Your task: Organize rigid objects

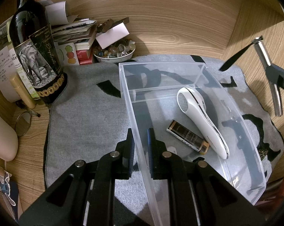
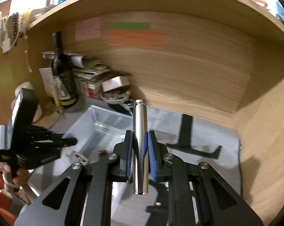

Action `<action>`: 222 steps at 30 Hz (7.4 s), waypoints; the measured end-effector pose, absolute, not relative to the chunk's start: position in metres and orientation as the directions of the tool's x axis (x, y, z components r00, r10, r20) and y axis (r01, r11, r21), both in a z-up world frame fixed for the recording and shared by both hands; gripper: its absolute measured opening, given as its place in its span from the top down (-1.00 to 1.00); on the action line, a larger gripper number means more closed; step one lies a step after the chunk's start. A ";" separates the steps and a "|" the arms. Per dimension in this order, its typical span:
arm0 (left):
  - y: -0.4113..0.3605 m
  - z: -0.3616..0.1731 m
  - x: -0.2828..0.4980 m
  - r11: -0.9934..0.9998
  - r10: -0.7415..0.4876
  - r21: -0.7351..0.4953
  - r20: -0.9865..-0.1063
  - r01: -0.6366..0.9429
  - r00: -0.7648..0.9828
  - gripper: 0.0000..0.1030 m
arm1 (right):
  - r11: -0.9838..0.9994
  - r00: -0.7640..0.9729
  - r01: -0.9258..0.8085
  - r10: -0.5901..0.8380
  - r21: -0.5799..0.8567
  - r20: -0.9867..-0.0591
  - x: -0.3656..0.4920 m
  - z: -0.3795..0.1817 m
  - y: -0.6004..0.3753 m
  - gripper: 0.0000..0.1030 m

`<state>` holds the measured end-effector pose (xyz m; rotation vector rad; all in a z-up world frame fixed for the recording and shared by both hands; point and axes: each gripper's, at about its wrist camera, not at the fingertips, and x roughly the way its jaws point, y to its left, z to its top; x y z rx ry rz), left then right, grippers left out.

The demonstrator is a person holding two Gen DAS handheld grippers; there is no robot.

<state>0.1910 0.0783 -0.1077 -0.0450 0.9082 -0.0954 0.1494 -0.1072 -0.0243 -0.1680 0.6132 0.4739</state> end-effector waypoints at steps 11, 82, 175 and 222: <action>0.078 -0.107 0.191 0.994 -0.106 -0.083 -0.784 0.066 0.612 0.78 | 0.816 0.591 -0.577 0.407 -0.013 -0.697 0.154 -0.061 -0.061 0.72; 0.080 -0.110 0.190 0.994 -0.107 -0.083 -0.785 0.067 0.611 0.78 | 0.937 0.472 -0.347 0.211 0.039 -0.856 0.143 -0.145 -0.159 0.04; 0.078 -0.111 0.190 0.994 -0.109 -0.084 -0.784 0.070 0.612 0.78 | 0.947 0.656 -0.320 0.192 -0.039 -0.730 0.187 -0.059 -0.159 -0.17; 0.078 -0.112 0.190 0.994 -0.111 -0.087 -0.784 0.069 0.611 0.78 | 0.939 0.592 -0.343 0.216 0.000 -0.776 0.188 -0.100 -0.169 0.56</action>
